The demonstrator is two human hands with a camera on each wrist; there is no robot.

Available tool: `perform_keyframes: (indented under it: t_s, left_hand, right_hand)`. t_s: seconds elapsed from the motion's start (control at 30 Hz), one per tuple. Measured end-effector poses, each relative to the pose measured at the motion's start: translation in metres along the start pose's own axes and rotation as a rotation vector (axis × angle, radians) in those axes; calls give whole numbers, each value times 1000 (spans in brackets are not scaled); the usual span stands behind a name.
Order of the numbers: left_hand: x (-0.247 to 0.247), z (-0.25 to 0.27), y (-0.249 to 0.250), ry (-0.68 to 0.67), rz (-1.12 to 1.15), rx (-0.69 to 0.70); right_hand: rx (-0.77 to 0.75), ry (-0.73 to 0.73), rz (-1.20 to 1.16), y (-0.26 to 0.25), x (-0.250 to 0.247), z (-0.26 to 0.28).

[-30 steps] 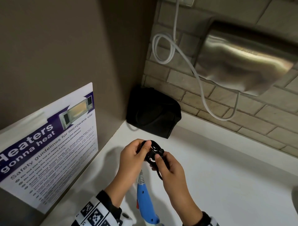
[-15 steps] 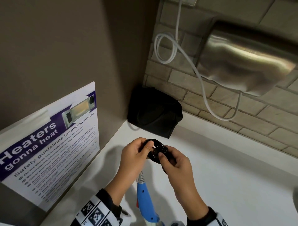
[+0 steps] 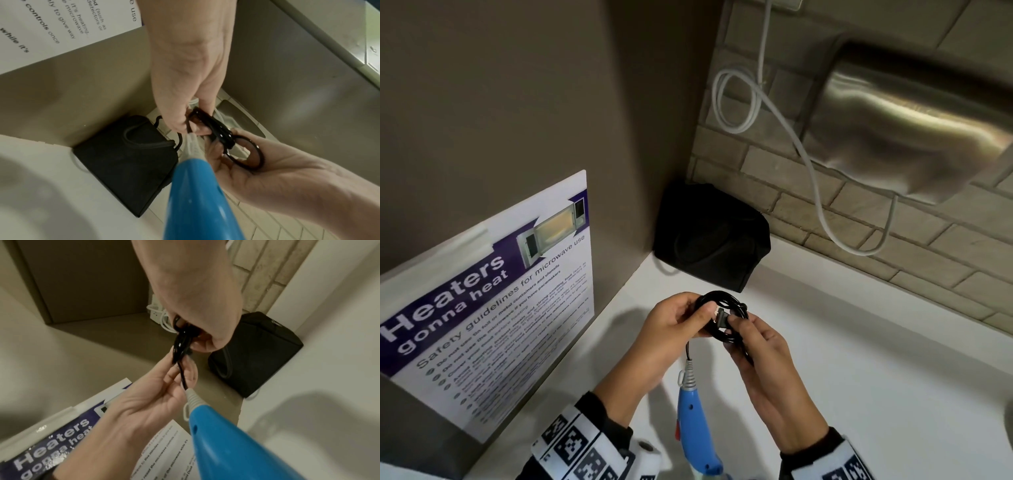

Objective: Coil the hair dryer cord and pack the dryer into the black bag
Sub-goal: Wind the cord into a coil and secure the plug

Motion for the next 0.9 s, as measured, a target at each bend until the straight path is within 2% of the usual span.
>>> perform_keyframes:
  t_s: [0.17,0.3,0.37,0.63,0.73,0.9]
  left_hand:
    - [1,0,0,21,-21,15]
    - [-4,-2,-4,102,-90,63]
    - [-1,0,-3,113,-85,68]
    - [5,2,-5,140,-127,111]
    - [6,1,-5,123,-151,100]
    - [5,1,-6,99,-97,65]
  right_hand:
    - [-45,22,-89,4,0,-1]
    - [-146,-5,139,0,-2,-1]
    - [-162,12,151,-1,-4,-1]
    - [-51,-33,250,-2,-6,-3]
    - [-90,-41,310,-2,-8,-4]
    - [-109,-147,537,-11,-11,-5]
Point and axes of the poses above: each hand's wrist, its own z-axis away from the middle knuckle, its own x-axis out of the palm, y = z × x, the point moved 1 cm from there along -z, towards the middle knuckle, and after that the axes turned 3 degrees about z, right-handed, at the moved point
